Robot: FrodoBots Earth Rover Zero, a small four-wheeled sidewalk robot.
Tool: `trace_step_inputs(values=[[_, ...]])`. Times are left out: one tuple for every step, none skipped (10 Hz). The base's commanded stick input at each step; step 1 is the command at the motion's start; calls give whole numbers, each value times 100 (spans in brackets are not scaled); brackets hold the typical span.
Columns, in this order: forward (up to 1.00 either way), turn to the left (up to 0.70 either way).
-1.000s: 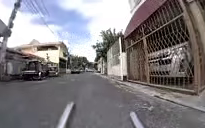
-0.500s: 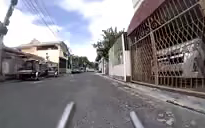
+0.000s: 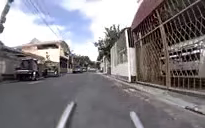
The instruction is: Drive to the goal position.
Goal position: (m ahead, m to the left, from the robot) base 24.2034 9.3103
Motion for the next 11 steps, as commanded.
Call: trace_step_inputs(values=[[100, 0], [100, 0], [100, 0], [100, 0], [100, 0], [100, 0], [100, 0], [100, 0], [100, 0], [100, 0], [100, 0]])
